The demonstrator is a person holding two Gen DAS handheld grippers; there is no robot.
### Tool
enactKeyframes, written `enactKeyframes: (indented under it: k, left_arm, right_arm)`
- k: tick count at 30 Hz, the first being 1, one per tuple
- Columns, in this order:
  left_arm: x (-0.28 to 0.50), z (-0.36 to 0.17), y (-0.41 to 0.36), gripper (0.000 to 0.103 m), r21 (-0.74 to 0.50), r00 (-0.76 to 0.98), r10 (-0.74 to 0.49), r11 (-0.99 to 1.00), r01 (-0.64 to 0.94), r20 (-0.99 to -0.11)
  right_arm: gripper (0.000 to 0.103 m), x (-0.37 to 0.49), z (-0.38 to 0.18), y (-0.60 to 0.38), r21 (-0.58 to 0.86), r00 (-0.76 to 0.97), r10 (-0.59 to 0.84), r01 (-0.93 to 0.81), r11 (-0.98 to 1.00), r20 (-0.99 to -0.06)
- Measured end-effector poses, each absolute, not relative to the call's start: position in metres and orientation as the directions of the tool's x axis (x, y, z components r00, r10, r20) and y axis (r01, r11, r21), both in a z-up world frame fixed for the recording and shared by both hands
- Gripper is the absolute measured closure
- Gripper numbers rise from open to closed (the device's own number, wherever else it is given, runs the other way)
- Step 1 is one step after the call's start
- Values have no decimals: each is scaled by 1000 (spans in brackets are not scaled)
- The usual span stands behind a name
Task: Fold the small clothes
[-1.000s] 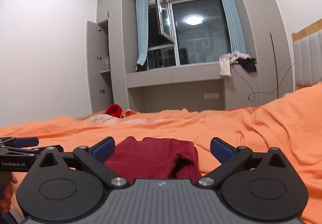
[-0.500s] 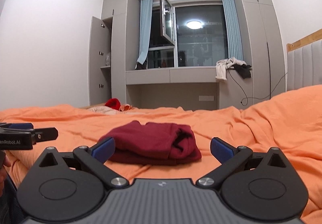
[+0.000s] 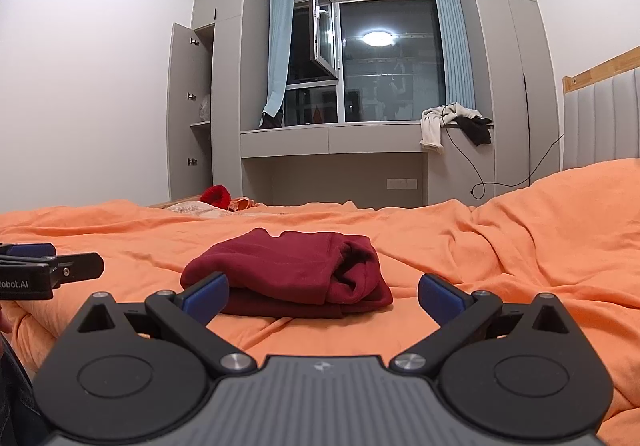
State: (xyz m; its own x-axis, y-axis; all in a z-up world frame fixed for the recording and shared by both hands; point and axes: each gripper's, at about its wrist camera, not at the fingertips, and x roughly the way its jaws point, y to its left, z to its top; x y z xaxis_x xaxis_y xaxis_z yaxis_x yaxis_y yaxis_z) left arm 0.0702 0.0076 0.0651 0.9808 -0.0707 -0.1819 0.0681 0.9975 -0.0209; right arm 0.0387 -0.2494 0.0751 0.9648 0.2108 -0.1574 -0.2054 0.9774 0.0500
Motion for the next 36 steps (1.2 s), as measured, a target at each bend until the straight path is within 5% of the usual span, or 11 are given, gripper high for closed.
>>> enactKeyframes:
  k: [36]
  left_arm:
    - [74,66,4,1,-15,980,-66,998,65,-189]
  right_arm:
    - [0,38,73,-250,49,965,207,-202,978,-160]
